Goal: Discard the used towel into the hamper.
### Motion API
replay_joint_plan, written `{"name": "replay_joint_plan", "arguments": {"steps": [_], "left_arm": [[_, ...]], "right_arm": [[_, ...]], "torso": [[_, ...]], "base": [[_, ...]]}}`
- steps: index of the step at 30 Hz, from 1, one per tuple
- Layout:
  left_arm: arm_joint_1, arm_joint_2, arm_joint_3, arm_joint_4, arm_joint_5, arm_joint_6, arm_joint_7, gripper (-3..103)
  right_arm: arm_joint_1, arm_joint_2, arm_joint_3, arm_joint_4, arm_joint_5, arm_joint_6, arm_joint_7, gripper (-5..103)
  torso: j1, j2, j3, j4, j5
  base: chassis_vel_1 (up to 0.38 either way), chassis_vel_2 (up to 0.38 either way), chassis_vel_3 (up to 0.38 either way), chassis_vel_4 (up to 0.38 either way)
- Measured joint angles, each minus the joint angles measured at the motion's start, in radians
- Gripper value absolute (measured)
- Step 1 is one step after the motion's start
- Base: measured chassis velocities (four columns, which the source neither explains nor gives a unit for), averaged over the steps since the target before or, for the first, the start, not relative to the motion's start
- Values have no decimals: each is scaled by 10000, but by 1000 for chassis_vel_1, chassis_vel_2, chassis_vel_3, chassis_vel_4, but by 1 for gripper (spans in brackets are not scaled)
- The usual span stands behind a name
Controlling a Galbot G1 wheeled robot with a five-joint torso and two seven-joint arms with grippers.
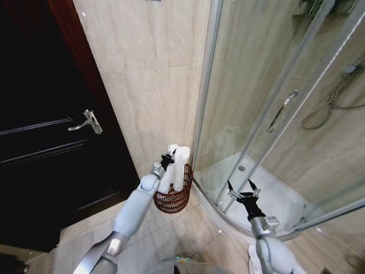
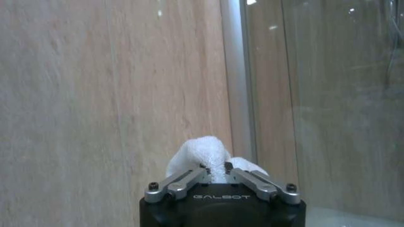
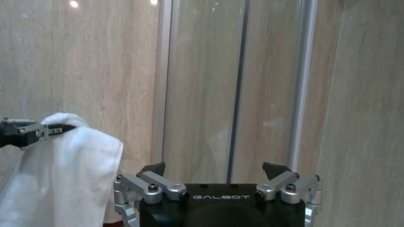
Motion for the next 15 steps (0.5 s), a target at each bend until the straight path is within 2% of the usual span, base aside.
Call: {"name": "replay_joint_plan", "arguments": {"steps": [12, 15], "left_arm": [[-85, 3, 135, 419, 107, 137, 31, 2], [-70, 36, 165, 417, 133, 382, 48, 2]], "right_arm": [[-25, -47, -10, -57, 92, 48, 11, 100], [-35, -76, 5, -70, 129, 65, 12, 100]], "torso": [[-145, -324, -179, 0, 0], [-179, -397, -218, 0, 1]], "base": [[0, 0, 0, 0], [0, 0, 0, 0]]}}
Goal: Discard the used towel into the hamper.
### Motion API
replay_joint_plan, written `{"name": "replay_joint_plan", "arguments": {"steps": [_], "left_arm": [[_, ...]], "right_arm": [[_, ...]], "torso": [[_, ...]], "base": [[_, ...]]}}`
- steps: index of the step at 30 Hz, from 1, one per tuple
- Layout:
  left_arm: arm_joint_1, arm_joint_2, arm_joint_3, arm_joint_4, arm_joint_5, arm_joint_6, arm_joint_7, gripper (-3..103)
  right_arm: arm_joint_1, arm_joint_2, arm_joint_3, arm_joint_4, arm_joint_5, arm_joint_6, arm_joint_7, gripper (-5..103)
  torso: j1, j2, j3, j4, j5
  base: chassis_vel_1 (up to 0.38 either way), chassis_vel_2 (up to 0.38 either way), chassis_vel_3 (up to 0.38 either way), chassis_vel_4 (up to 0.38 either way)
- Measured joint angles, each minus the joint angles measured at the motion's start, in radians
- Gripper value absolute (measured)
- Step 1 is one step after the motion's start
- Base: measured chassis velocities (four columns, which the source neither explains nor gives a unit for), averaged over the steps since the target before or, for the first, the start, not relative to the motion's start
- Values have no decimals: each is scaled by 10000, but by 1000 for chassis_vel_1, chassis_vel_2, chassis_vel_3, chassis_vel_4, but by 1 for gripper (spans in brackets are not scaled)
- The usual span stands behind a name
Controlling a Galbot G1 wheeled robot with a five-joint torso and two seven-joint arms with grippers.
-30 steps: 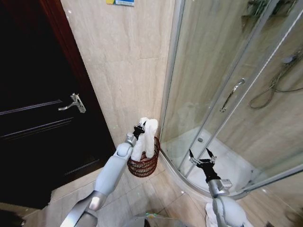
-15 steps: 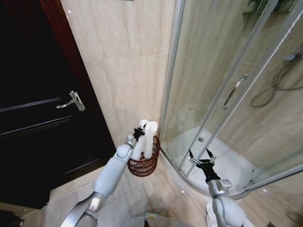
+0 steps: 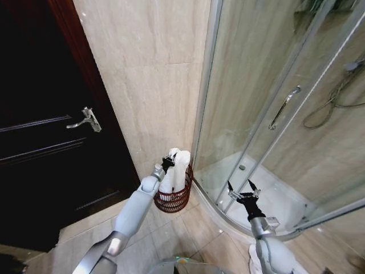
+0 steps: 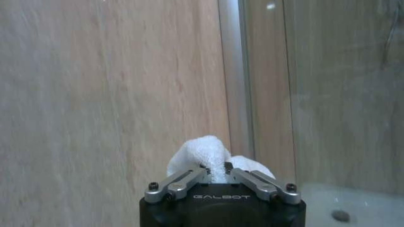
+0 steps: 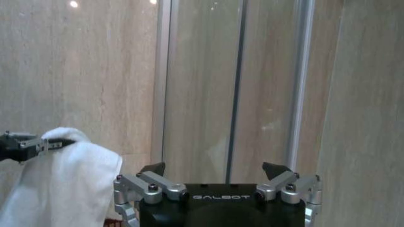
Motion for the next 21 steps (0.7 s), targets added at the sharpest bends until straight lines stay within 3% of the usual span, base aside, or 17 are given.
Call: {"name": "replay_joint_plan", "arguments": {"steps": [3, 6, 21], "left_arm": [[48, 76, 80, -142, 34, 393, 78, 2], [82, 207, 210, -444, 139, 1130, 299, 2], [-271, 438, 999, -174, 370, 2584, 661, 2]], "right_arm": [[-6, -9, 1, -21, 19, 23, 2, 100], [5, -22, -1, -57, 51, 36, 4, 100], [16, -115, 46, -151, 182, 42, 130, 100]], "torso": [[-26, -61, -33, 1, -1], [-58, -128, -70, 0, 0], [-57, -122, -67, 0, 0]], "base": [[0, 0, 0, 0], [0, 0, 0, 0], [0, 0, 0, 0]]}}
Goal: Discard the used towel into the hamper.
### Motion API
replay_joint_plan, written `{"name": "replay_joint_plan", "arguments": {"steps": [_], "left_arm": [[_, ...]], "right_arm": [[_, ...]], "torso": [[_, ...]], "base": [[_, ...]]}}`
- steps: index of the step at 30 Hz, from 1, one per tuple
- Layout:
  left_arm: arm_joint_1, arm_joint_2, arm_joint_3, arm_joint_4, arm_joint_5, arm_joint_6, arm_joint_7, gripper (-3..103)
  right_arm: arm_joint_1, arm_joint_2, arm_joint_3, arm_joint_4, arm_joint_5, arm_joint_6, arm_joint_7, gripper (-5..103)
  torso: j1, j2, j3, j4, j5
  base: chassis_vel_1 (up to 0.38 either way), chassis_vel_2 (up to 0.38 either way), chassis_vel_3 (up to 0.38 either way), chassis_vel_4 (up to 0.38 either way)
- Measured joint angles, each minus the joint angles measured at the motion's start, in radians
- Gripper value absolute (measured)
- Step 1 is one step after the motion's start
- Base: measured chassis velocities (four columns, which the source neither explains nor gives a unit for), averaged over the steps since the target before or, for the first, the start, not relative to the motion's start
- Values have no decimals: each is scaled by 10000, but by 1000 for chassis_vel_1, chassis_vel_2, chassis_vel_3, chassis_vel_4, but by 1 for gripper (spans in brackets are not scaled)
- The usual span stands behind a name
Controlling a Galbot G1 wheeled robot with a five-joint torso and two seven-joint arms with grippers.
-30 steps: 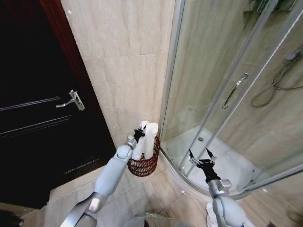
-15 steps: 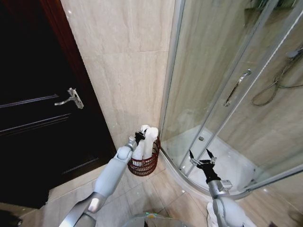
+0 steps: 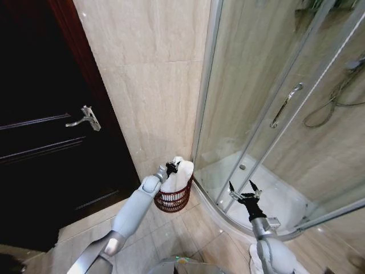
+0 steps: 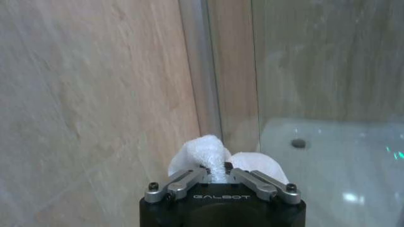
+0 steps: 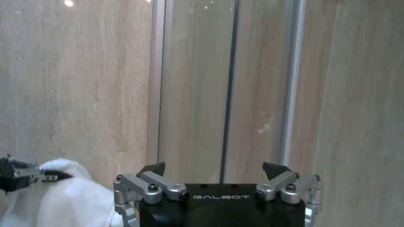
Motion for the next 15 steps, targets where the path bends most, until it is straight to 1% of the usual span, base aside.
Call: {"name": "replay_joint_plan", "arguments": {"steps": [3, 8, 11, 12, 15], "left_arm": [[-143, 28, 192, 270, 28, 78, 0, 2], [-289, -17, 328, 664, 76, 45, -10, 2], [-401, -161, 342, 1271, 300, -307, -39, 2], [-401, -161, 342, 1271, 300, -307, -39, 2], [-370, -256, 306, 1583, 361, -573, -39, 2]], "right_arm": [[1, 4, -1, -7, 15, 0, 2, 100], [1, 23, -4, -19, 26, 4, 1, 100], [-39, 34, 6, -27, 36, 36, 2, 100], [-39, 34, 6, -27, 36, 36, 2, 100], [-64, 35, 25, -44, 47, 59, 2, 100]], "torso": [[6, 10, 5, 0, 0], [9, 21, 10, 0, 0], [15, 31, 15, 0, 0], [15, 31, 15, 0, 0], [18, 37, 19, 0, 0]], "base": [[0, 0, 0, 0], [0, 0, 0, 0], [0, 0, 0, 0], [0, 0, 0, 0], [0, 0, 0, 0]]}}
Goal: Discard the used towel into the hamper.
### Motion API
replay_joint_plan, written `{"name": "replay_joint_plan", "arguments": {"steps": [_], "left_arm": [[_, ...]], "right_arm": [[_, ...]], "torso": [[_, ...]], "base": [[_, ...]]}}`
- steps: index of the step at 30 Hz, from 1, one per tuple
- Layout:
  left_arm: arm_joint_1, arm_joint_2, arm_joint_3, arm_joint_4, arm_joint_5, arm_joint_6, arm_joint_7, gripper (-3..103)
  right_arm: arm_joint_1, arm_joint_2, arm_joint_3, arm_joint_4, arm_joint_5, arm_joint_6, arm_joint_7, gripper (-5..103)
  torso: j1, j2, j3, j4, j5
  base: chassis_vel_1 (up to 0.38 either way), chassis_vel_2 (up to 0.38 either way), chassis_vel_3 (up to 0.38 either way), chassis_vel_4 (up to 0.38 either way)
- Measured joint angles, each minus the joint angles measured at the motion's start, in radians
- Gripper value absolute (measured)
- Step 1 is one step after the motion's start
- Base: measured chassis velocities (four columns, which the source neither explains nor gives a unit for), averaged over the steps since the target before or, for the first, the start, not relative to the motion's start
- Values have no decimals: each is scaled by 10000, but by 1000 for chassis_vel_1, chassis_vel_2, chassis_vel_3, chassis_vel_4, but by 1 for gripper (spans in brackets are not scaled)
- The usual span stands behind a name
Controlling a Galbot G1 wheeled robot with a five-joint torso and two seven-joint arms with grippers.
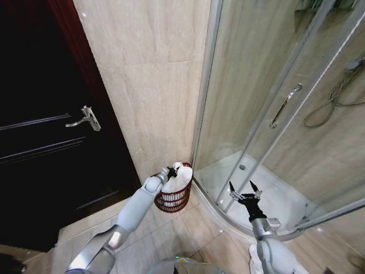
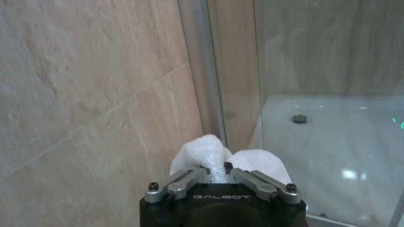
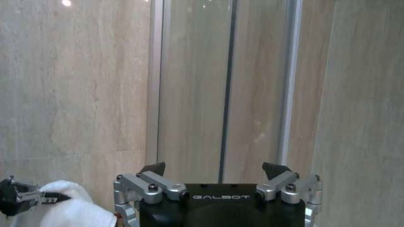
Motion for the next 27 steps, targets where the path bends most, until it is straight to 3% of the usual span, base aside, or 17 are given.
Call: {"name": "replay_joint_plan", "arguments": {"steps": [10, 17, 20, 26, 27], "left_arm": [[180, -36, -35, 300, 407, 4, -5, -1], [107, 0, 29, 195, 659, 478, 30, 31], [82, 2, 43, 165, 696, 557, 32, 36], [82, 10, 27, 105, 717, 564, 13, 64], [82, 10, 27, 105, 717, 564, 13, 64]], "right_arm": [[2, 32, -7, -9, -13, 11, -11, 100], [-5, 35, 6, -6, -10, 9, -11, 100], [6, 38, 6, -6, -11, 5, -11, 100], [27, 40, 1, -6, -9, -5, -10, 100], [27, 40, 1, -6, -9, -5, -10, 100]], "torso": [[4, 10, 6, 1, 0], [8, 17, 9, 0, 0], [8, 18, 10, 0, 0], [9, 20, 12, 0, 0], [9, 20, 12, 0, 0]], "base": [[0, 0, 0, 0], [0, 0, 0, 0], [0, 0, 0, 0], [0, 0, 0, 0], [0, 0, 0, 0]]}}
